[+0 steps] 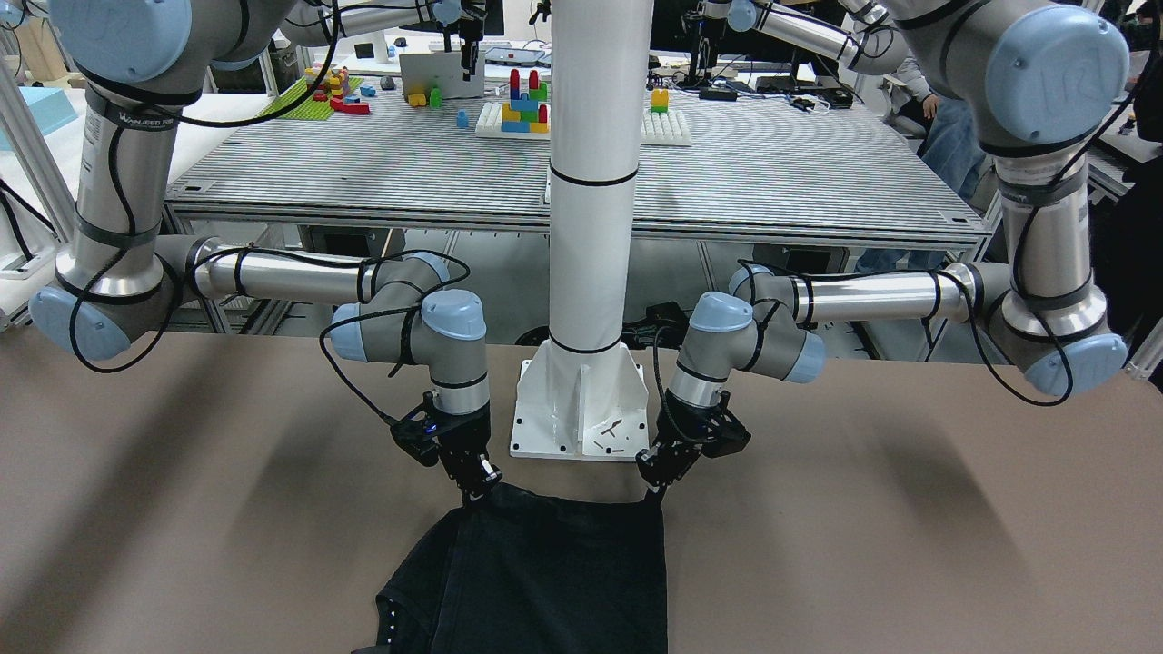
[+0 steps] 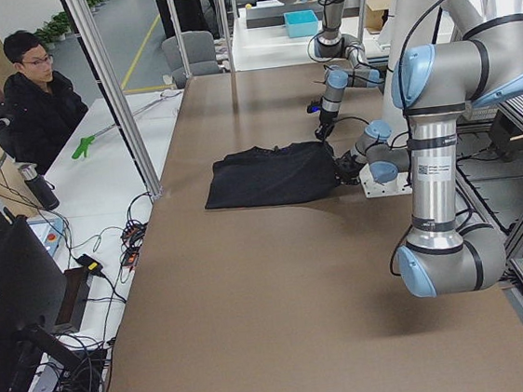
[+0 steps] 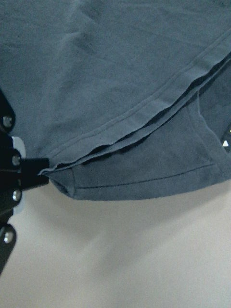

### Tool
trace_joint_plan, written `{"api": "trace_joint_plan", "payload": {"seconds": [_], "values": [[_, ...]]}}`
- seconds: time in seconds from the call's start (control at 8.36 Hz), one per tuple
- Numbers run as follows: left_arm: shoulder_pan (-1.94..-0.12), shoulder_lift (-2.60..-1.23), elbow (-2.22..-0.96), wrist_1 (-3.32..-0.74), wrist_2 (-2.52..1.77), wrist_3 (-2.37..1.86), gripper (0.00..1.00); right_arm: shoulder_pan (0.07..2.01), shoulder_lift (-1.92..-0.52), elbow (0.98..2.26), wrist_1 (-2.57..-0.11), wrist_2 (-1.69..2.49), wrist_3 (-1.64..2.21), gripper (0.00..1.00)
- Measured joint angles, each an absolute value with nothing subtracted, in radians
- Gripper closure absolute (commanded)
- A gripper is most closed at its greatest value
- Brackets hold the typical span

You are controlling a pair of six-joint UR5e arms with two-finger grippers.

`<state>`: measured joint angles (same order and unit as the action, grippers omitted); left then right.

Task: Fold clothes
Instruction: 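Move the left gripper to the shirt's other near corner and grasp it, then lift the near edge with both grippers and fold it away from the robot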

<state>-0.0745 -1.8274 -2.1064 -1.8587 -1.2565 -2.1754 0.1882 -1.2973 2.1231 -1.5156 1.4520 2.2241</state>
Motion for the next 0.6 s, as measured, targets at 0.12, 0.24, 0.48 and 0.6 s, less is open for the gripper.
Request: {"api": "trace_joint_plan", "payload": {"seconds": [0.12, 0.24, 0.48, 0.6], "values": [[-0.071, -1.827, -2.173, -1.805, -1.260, -2.188, 1.00, 0.188, -1.322, 2.167, -1.516, 1.454, 2.226, 1.00], [-0.070, -1.833, -2.241, -1.746, -1.274, -2.198, 1.00, 0.188, -1.338, 2.213, -1.516, 1.456, 2.227, 1.00], [-0.137, -1.877, -2.291, -1.679, -1.330, -2.184, 1.00, 0.224, -1.331, 2.265, -1.515, 1.460, 2.229, 1.00], [-0.228, -1.922, -2.261, -1.670, -1.410, -2.148, 1.00, 0.282, -1.308, 2.257, -1.515, 1.464, 2.228, 1.00]]}}
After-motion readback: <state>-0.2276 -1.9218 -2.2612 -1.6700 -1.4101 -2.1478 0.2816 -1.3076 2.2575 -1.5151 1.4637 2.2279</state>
